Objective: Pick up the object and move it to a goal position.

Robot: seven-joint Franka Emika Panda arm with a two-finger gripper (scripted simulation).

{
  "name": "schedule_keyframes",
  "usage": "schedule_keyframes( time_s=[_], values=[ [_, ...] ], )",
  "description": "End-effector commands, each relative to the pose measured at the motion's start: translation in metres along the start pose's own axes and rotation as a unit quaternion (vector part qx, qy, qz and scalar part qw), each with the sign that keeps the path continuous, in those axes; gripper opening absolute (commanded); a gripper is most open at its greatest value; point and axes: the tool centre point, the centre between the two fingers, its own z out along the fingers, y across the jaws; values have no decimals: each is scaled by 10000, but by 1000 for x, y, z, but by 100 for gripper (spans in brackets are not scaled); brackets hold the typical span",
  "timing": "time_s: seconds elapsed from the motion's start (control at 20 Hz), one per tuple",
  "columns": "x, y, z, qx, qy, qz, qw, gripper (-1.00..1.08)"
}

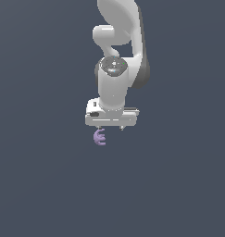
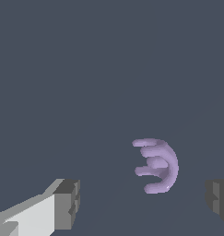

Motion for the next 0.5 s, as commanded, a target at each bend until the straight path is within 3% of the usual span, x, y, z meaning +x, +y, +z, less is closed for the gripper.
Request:
schedule_keyframes(
  time_s=[0.0,0.45],
  values=[
    [0,0,0,0,0,0,10000,100],
    [-8,-9,-1,-72,-124,-288,9995,100]
  ],
)
